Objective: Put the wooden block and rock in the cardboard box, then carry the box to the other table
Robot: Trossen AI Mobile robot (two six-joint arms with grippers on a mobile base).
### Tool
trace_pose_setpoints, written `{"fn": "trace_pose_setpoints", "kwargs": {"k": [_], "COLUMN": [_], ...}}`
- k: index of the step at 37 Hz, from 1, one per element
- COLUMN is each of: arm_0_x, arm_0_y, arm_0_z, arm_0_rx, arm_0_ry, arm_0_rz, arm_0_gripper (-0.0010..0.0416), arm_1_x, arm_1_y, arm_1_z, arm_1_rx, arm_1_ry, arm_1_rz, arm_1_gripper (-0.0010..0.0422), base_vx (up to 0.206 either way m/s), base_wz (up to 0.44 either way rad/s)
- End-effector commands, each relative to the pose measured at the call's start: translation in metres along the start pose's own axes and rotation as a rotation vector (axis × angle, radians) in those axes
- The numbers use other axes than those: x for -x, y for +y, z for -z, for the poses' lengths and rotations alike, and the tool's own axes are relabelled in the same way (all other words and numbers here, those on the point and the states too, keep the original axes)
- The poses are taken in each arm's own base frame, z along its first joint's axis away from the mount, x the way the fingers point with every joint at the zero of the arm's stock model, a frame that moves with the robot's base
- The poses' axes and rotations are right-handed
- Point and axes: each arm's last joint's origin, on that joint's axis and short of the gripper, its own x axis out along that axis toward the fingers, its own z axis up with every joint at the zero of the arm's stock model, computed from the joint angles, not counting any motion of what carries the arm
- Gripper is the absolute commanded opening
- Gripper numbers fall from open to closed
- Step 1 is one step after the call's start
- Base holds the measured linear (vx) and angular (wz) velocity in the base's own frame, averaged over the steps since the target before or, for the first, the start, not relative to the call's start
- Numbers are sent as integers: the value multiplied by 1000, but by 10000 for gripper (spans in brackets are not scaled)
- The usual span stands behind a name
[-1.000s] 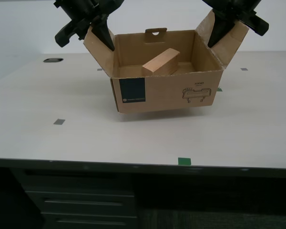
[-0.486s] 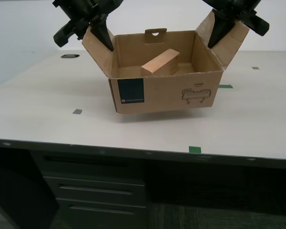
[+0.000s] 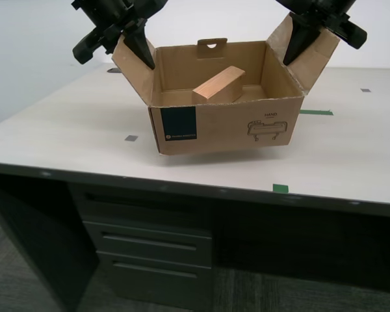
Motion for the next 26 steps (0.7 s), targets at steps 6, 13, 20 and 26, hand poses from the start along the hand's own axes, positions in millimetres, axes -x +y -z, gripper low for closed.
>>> {"fn": "trace_pose_setpoints", "kwargs": {"k": [6, 13, 20, 26], "arm_0_x": [0, 0, -2, -2], "arm_0_y": [0, 1, 5, 7], "arm_0_z": [0, 0, 0, 0], "arm_0_rx": [-4, -13, -28, -41], "arm_0_ry": [-4, 0, 3, 5], "arm_0_rz": [-3, -3, -7, -9], "arm_0_gripper": [-1, -1, -1, -1], "arm_1_x": [1, 1, 1, 1], "arm_1_y": [-1, -1, -1, -1], "arm_1_z": [0, 0, 1, 1], "arm_1_rx": [-6, -11, -42, -60], "arm_1_ry": [-3, -2, 5, 7], "arm_1_rz": [7, 6, 5, 6], "arm_1_gripper": [-1, -1, -1, -1], "base_vx": [-131, -134, -120, -98], "base_wz": [248, 305, 376, 411]}}
